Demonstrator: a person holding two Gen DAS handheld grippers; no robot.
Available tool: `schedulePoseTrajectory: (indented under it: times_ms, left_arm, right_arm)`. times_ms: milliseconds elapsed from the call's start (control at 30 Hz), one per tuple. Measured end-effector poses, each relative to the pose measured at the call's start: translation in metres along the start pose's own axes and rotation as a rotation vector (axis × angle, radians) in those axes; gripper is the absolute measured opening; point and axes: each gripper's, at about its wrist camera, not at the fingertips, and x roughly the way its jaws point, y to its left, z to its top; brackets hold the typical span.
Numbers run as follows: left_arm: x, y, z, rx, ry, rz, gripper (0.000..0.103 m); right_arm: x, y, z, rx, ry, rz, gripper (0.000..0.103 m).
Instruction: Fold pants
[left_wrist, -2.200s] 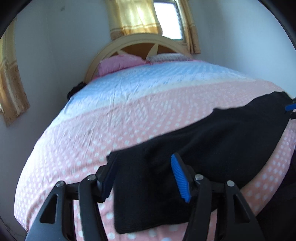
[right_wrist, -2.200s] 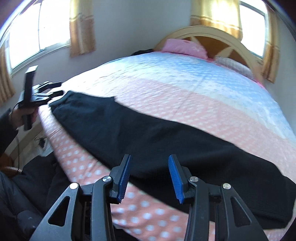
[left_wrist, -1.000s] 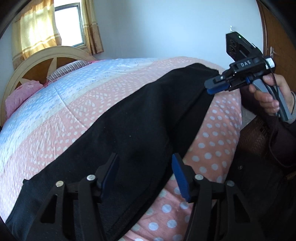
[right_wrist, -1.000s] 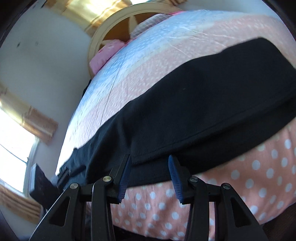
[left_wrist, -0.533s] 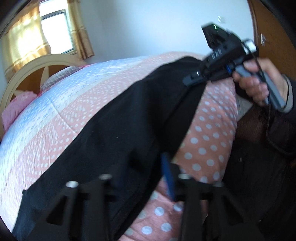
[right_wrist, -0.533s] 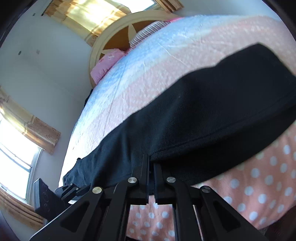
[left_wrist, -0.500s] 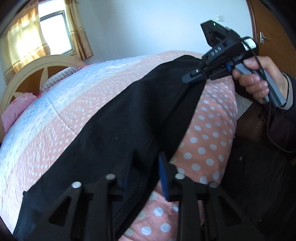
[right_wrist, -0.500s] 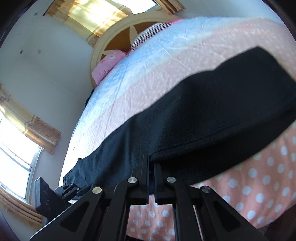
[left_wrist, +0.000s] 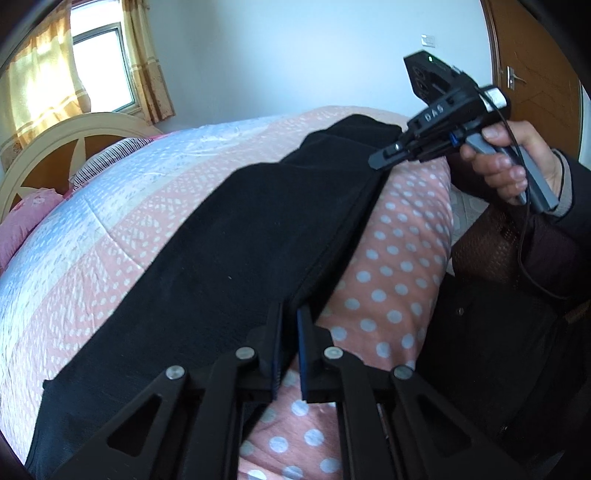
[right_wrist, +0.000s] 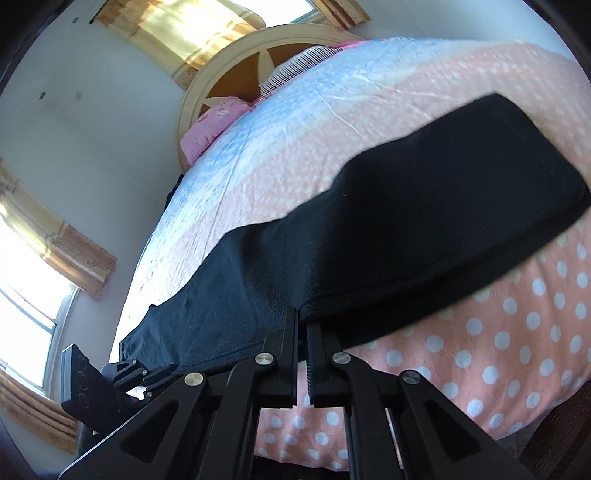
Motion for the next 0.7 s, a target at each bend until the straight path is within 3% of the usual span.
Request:
schedulePoseTrajectory:
  times_ms: [167,367,433,467,567,633,700]
  left_arm:
    - [0.004,-0.003,0.000,0.022,0.020,-0.006,0.007]
    - [-0.001,-0.002,-0.003,0.012,0.015,-0.007,0.012]
    - [-0.005,-0.002,-0.003,0.002,0.012,-0.024,0.018]
    - [-0.009,-0.002,-0.003,0.002,0.004,-0.028,0.020]
    - [-0.021,-0.002,0.003,-0.005,-0.035,-0.021,0.034]
    - [-0.027,0.000,0.010,-0.012,-0.073,-0.001,0.056]
    - [-0.029,0.002,0.018,-0.022,-0.104,0.006,0.063]
  right_arm:
    - [0.018,-0.014,-0.006,0.024,0.056,-0.056,0.003]
    - [0.005,-0.022,-0.003,0.033,0.042,-0.033,0.005]
    - [-0.010,-0.032,0.001,0.058,0.005,-0.033,0.015]
    - [-0.020,-0.039,0.005,0.075,-0.028,-0.042,0.025]
    - [-0.050,-0.053,0.017,0.118,-0.127,-0.093,0.028]
    - [-0.070,-0.069,0.023,0.162,-0.190,-0.137,0.028]
    - [-0.082,-0.083,0.026,0.200,-0.230,-0.157,0.028]
